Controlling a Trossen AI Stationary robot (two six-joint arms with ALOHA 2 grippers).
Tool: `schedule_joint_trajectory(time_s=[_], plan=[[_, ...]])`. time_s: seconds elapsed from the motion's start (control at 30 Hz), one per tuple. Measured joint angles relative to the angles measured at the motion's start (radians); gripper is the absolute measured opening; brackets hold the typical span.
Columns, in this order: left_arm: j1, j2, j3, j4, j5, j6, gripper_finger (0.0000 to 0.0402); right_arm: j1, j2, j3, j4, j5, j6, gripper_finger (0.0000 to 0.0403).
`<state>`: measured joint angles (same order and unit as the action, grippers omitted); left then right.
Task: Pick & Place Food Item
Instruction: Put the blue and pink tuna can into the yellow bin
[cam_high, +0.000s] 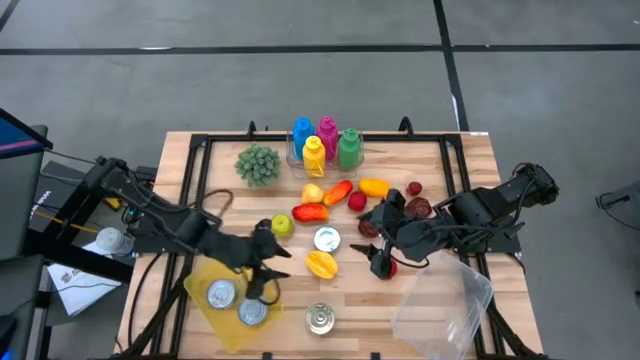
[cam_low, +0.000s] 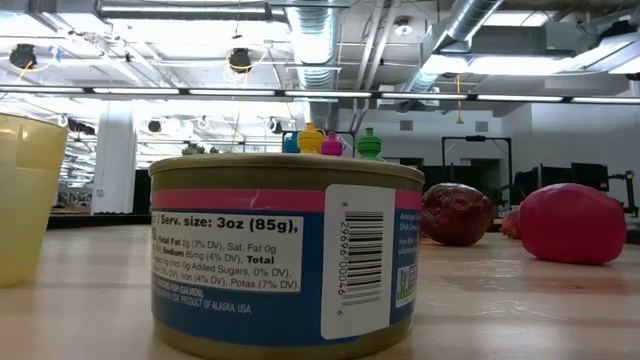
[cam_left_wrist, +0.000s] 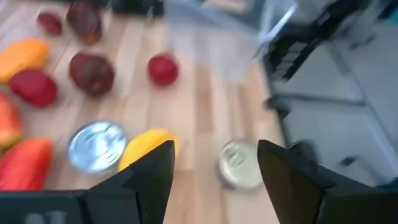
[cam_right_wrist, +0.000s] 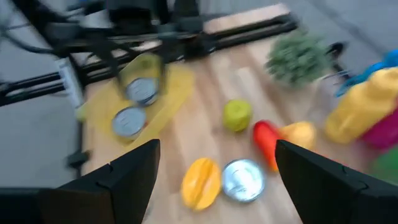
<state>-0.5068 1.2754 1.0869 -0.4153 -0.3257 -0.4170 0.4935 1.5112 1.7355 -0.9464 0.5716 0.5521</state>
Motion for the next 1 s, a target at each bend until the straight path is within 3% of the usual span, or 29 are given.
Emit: schedule_joint_trajectory(time_s=[0.17,0.37,0.53,0.83,1.0], plan=[[0.026,0.093,0.059,-0.061,0.000,-0.046,0.0206,0.044,0.000,0.000,-0.039,-0.111,0.055,0.0312],[0.031,0.178,0.059,-0.050,0.087,-0.086,0.0191,0.155,0.000,0.000,-0.097,-0.129,0.111,0.0312],[0.009,0.253,0.059,0.042,0.169,-0.079,0.0180,0.231,0.000,0.000,-0.132,-0.101,0.164,0.0312],[0.009,0.357,0.059,0.194,0.169,-0.066,0.0175,0.279,0.000,0.000,-0.156,-0.073,0.182,0.0312],[0.009,0.417,0.059,0.368,0.165,-0.057,0.0176,0.280,0.000,0.000,-0.168,-0.073,0.182,0.0312]])
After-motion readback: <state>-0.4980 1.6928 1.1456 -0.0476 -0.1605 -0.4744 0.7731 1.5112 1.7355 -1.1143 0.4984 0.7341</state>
